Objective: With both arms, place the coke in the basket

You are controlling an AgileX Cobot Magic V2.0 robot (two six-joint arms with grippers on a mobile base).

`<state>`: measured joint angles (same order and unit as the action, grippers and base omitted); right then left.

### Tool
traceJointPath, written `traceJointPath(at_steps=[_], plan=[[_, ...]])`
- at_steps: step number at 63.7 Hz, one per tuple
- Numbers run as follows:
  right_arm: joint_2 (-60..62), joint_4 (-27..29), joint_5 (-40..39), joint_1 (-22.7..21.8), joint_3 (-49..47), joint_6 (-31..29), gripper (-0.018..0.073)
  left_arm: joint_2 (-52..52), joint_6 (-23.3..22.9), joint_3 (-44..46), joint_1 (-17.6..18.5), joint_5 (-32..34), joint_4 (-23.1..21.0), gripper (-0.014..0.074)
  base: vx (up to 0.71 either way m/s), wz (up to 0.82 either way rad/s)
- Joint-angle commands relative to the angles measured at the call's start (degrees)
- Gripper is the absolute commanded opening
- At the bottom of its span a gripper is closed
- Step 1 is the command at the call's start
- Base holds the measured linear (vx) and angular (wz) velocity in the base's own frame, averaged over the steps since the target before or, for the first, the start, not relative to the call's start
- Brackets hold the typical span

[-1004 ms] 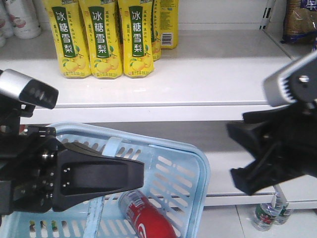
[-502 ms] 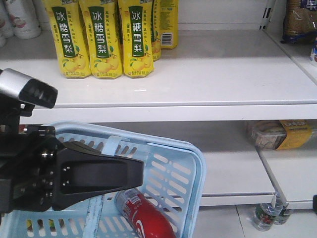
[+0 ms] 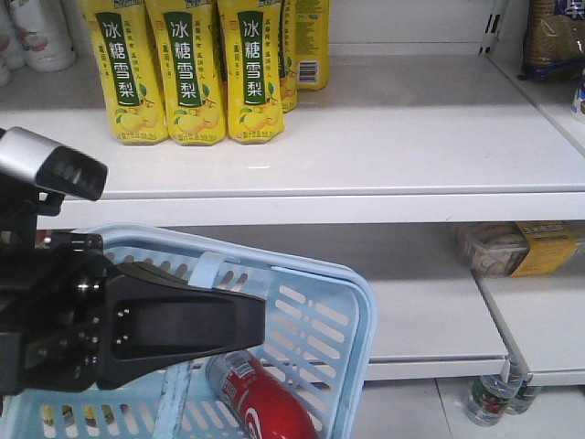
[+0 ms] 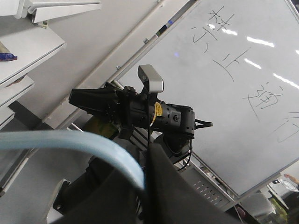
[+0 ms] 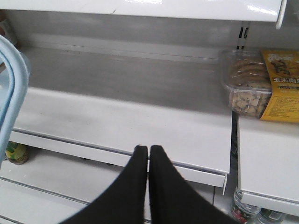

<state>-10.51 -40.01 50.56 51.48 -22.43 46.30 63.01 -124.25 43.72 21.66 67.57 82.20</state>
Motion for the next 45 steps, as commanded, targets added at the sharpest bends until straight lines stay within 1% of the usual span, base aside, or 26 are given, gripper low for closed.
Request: traceJointPath(at_steps=[1, 45], plan=[[-0.7, -2.9, -3.2, 0.0, -1.4, -0.1, -0.0005, -1.3, 0.3, 1.9, 0.1, 1.7, -7.3, -0.0006, 0.0, 0.0], [-0.7, -2.9, -3.2, 0.0, -1.4, -0.1, -0.0005, -1.2, 0.3, 1.9, 0.1, 1.5, -7.4, -0.0006, 0.0, 0.0]])
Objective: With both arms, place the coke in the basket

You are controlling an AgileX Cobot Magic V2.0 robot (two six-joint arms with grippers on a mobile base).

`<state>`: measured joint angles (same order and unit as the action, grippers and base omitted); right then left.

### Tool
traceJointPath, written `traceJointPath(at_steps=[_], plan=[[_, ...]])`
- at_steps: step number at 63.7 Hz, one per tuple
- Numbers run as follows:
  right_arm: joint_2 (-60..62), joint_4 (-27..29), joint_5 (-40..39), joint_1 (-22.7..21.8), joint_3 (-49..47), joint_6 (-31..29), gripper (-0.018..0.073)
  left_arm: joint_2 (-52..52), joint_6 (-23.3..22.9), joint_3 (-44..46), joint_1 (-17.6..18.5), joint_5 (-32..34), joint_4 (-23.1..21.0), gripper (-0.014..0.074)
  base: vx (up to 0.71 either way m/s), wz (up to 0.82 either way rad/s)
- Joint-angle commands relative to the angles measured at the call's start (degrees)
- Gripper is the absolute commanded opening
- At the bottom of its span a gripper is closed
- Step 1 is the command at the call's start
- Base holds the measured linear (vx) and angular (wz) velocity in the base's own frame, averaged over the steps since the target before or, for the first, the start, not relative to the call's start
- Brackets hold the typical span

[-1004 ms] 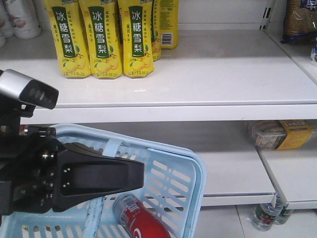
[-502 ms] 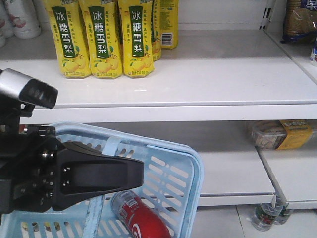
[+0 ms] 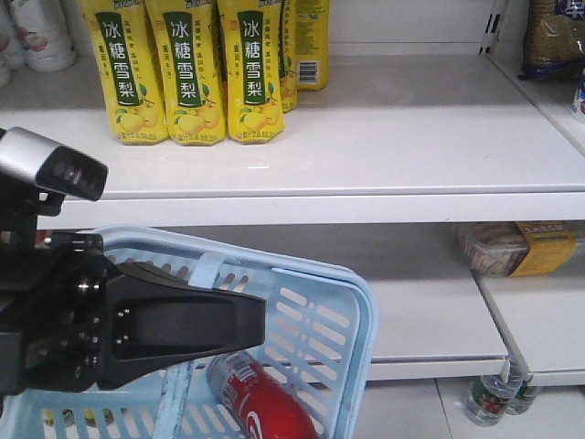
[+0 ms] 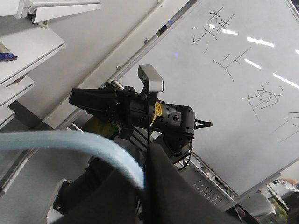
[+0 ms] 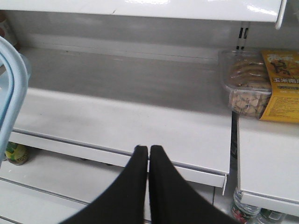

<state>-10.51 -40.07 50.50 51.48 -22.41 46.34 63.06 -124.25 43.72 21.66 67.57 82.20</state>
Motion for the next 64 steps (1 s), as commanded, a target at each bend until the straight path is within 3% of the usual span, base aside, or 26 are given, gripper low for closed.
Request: traceJointPath(at_steps=[1, 10, 19, 30, 48, 64], plan=[[-0.7, -2.9, -3.1, 0.0, -1.4, -0.1, -0.0005, -1.2, 0.3, 1.8, 0.1, 1.2, -7.5, -0.0006, 0.0, 0.0], [-0.7, -2.9, -3.1, 0.0, -1.4, -0.1, -0.0005, -1.3, 1.4, 1.7, 0.1, -1.7, -7.8, -0.0006, 0.0, 0.0], [-0.7, -2.9, -3.1, 0.0, -1.4, -0.1, -0.0005, -1.4, 11.0, 1.7, 0.1, -7.1, -8.1, -0.0006, 0.0, 0.0], [-0.7, -2.9, -3.1, 0.0, -1.4, -0.1, -0.0005, -1.4, 22.4, 1.7, 0.1, -12.0, -12.8, -0.0006, 0.0, 0.0], [-0.7, -2.9, -3.1, 0.0, -1.4, -0.1, -0.0005, -1.4, 36.8, 1.7, 0.1, -16.7, -14.2, -0.0006, 0.0, 0.0], [-0.7, -2.9, -3.1, 0.0, -1.4, 0.0, -0.0005, -2.7, 51.5, -4.4, 0.1, -28.4, -30.7, -0.0006, 0.0, 0.0]])
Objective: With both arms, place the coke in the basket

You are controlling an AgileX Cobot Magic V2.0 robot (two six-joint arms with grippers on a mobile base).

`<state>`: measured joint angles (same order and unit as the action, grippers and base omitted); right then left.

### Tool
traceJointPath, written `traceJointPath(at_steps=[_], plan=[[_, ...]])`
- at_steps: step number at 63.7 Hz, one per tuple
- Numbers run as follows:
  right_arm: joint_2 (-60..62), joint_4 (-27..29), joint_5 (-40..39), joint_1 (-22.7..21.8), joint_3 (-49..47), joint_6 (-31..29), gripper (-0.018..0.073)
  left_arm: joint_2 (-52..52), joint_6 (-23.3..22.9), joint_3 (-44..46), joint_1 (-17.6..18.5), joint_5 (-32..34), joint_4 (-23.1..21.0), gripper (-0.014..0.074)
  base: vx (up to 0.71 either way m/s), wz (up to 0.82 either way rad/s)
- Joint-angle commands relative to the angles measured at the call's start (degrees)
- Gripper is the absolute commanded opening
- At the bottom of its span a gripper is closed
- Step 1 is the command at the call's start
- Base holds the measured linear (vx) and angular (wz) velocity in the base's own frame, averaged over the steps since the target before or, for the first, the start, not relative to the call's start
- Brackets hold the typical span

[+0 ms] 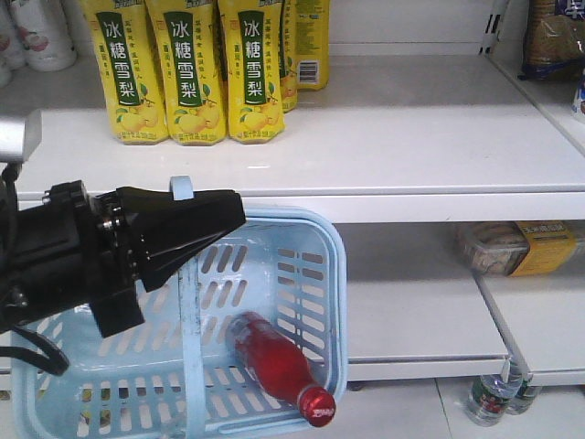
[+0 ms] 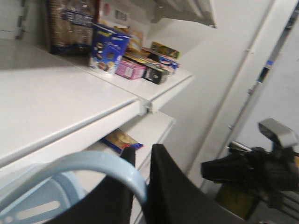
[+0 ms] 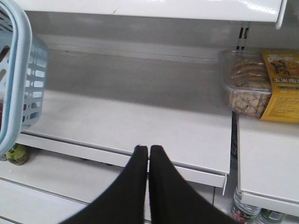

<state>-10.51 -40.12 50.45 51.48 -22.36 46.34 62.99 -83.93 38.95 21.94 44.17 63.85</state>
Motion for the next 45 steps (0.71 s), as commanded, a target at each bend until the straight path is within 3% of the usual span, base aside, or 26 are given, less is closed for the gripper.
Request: traceJointPath(at_steps=[1, 24, 35, 45], plan=[[-0.7, -2.8, -3.1, 0.0, -1.5, 0.0, -0.0005, -2.8, 12.0, -0.2, -0.2, -5.6, -13.1, -0.0006, 0.0, 0.0], [-0.7, -2.8, -3.1, 0.0, -1.5, 0.0, -0.0005, -12.6, 32.2, -14.0, -0.2, -16.1, -38.2, -0.0006, 0.0, 0.0], [-0.7, -2.8, -3.1, 0.0, -1.5, 0.0, -0.0005, -21.2, 41.9, -19.5, -0.2, -26.5, -49.7, -0.0006, 0.0, 0.0], [-0.7, -2.9, -3.1, 0.0, -1.5, 0.0, -0.0005, -29.6, 50.1, -24.0, -0.2, -35.7, -57.4, -0.0006, 0.0, 0.0]])
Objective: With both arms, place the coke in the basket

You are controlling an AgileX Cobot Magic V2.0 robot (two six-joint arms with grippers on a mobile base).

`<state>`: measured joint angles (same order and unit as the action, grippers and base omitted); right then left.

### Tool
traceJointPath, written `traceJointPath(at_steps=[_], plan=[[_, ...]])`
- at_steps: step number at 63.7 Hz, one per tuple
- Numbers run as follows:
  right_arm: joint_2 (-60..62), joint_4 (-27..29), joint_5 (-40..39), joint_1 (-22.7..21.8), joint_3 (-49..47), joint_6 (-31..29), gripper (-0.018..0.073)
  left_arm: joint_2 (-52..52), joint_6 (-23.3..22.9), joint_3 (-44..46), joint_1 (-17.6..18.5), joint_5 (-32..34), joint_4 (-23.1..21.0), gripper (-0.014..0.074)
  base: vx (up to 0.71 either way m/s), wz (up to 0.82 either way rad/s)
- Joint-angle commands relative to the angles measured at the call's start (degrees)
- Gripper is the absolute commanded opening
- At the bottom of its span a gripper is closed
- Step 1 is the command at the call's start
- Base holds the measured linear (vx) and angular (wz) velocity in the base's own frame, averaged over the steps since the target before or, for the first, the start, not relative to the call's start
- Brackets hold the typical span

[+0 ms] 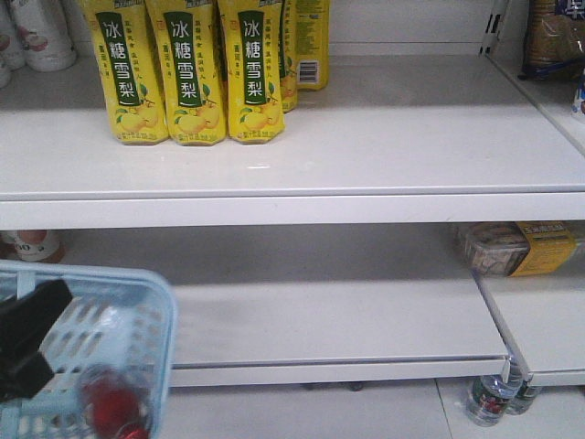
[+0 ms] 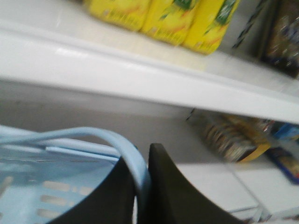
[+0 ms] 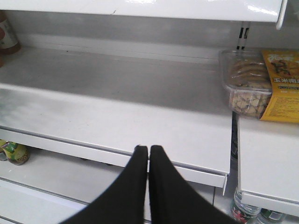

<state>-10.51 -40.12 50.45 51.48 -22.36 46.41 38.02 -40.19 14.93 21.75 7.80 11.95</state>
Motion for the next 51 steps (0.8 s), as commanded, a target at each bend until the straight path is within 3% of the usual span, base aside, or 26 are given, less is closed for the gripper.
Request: traceJointPath(at_steps=[1, 9, 15, 32, 42, 51], plan=[[-0.7, -2.9, -3.1, 0.0, -1.5, -0.1, -0.0005, -5.4, 7.0, -0.5, 0.0, 0.1, -6.6, -0.0006, 0.0, 0.0], [-0.7, -3.0, -3.1, 0.0, -1.5, -0.1, -0.0005, -11.6, 12.6, -3.9, 0.0, -3.0, -10.9, -0.0006, 0.0, 0.0], [-0.7, -3.0, -3.1, 0.0, -1.5, -0.1, -0.0005, -15.6, 13.8, -6.7, 0.0, -4.1, -12.3, -0.0006, 0.0, 0.0], [-0.7, -3.0, -3.1, 0.0, -1.5, -0.1, -0.0005, -25.0, 13.8, -15.6, 0.0, -3.5, -11.9, -0.0006, 0.0, 0.0], [-0.7, -3.0, -3.1, 0.0, -1.5, -0.1, -0.0005, -28.2, 14.0, -15.5, 0.0, -10.2, -11.9, -0.0006, 0.0, 0.0], [-0.7, -3.0, -3.1, 0.0, -1.5, -0.1, -0.0005, -31.5, 20.0, -15.5, -2.0, -10.1, -11.9, -0.0006, 0.0, 0.0]])
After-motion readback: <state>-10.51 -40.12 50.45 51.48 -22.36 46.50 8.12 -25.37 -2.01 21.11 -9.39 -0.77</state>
